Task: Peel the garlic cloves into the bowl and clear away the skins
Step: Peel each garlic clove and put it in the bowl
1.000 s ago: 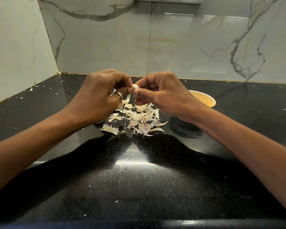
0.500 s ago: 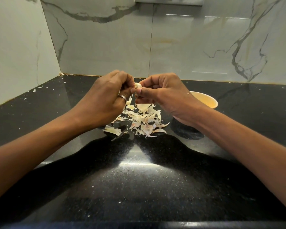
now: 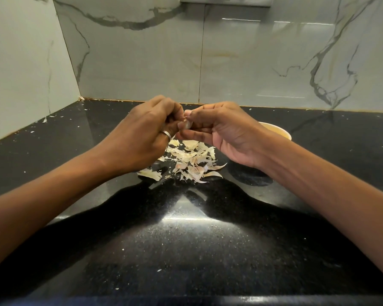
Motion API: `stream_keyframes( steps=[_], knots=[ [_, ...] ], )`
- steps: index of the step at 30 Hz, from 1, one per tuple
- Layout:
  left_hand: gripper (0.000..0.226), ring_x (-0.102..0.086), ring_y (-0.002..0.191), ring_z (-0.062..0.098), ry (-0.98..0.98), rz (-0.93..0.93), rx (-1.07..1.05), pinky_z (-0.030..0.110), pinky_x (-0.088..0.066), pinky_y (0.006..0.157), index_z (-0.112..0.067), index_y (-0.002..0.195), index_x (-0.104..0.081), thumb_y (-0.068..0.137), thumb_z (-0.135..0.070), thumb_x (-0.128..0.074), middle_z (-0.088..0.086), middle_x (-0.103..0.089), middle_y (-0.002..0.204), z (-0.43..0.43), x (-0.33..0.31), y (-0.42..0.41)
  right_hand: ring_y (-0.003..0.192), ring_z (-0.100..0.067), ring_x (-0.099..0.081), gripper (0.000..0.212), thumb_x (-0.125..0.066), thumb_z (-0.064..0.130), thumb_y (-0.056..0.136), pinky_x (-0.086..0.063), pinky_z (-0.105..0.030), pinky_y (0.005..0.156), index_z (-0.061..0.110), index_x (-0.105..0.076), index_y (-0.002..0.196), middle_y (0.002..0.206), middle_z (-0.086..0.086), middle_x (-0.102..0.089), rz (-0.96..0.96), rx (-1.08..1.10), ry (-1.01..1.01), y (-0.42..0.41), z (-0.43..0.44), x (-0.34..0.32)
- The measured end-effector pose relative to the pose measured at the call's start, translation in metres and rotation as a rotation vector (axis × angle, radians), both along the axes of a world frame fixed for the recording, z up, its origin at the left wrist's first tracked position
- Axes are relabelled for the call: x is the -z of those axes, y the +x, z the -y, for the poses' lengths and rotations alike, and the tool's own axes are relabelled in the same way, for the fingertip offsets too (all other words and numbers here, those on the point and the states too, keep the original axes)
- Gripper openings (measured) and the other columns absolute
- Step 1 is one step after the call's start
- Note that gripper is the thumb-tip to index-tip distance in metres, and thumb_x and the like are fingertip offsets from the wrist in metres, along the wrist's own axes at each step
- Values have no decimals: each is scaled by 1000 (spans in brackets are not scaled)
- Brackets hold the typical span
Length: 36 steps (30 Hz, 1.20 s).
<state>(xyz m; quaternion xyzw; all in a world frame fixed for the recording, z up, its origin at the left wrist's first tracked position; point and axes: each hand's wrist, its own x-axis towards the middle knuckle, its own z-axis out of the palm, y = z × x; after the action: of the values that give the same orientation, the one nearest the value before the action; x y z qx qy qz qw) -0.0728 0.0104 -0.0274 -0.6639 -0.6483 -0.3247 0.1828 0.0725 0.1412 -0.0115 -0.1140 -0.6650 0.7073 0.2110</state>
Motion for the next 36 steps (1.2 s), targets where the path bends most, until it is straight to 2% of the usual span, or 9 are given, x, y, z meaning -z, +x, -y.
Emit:
stream_keyframes(
  steps=[4, 8, 12, 16, 19, 22, 26, 30, 36],
  knots=[
    [9, -45, 77, 11, -4, -18, 13, 10, -34, 70, -19, 102, -56, 98, -13, -61, -6, -52, 92, 0, 0, 1, 84, -25, -74, 15, -59, -2, 97, -61, -23, 74, -13, -64, 106, 91, -24, -67, -29, 63, 0, 1, -3, -2],
    [9, -50, 80, 17, -21, -16, 23, 18, -38, 70, -19, 102, -56, 98, -12, -60, -3, -55, 94, 0, 1, 1, 95, -38, -72, 20, -59, 4, 101, -62, -27, 81, -15, -66, 98, 95, -29, -67, -34, 110, 48, 3, -7, -4],
    [8, -50, 79, 17, -20, -25, 30, 17, -37, 69, -17, 102, -57, 97, -12, -61, -4, -55, 94, 0, 1, 1, 99, -42, -73, 20, -56, 1, 101, -63, -26, 78, -15, -67, 94, 93, -27, -68, -23, 132, 63, 3, -6, -5],
    [5, -51, 78, 18, -16, -41, 74, 33, -43, 68, -16, 104, -57, 99, -18, -58, -4, -54, 94, 1, 2, 1, 80, -30, -74, 24, -52, 0, 104, -61, -25, 71, -15, -66, 91, 88, -24, -67, -8, 162, 78, 3, -5, -5],
    [13, -50, 78, 16, -11, -36, 74, 41, -47, 68, -20, 103, -56, 97, -30, -51, -9, -51, 92, 2, 1, 4, 83, -32, -68, 28, -52, 1, 104, -64, -29, 74, -11, -68, 84, 88, -23, -67, -2, 222, 106, 3, -8, -7],
    [11, -51, 79, 12, -9, -23, 89, 42, -48, 69, -25, 102, -54, 96, -33, -49, -15, -50, 91, 2, 0, 5, 80, -29, -67, 30, -52, 4, 105, -63, -27, 71, -8, -68, 82, 89, -24, -68, 0, 276, 145, 4, -9, -9],
    [9, -56, 81, 7, 19, -9, 91, 35, -50, 68, -25, 97, -57, 93, -33, -55, -15, -55, 90, 4, -1, 6, 77, -26, -69, 28, -53, 7, 106, -63, -32, 75, -6, -68, 86, 90, -24, -69, 24, 301, 196, 3, -9, -8],
    [16, -61, 78, 10, 54, -3, 12, 42, -56, 61, -25, 94, -69, 84, -29, -57, -13, -61, 88, 5, -1, 4, 78, -25, -70, 24, -53, 9, 106, -62, -29, 72, -5, -66, 91, 86, -19, -69, 42, 266, 216, 3, -9, -7],
    [17, -61, 72, 9, 103, 4, -80, 40, -56, 66, -28, 90, -73, 84, -38, -61, -14, -65, 81, 6, -2, 4, 77, -21, -71, 24, -57, 12, 105, -61, -29, 75, -9, -67, 101, 92, -19, -71, 47, 219, 214, 3, -7, -5]
  ],
)
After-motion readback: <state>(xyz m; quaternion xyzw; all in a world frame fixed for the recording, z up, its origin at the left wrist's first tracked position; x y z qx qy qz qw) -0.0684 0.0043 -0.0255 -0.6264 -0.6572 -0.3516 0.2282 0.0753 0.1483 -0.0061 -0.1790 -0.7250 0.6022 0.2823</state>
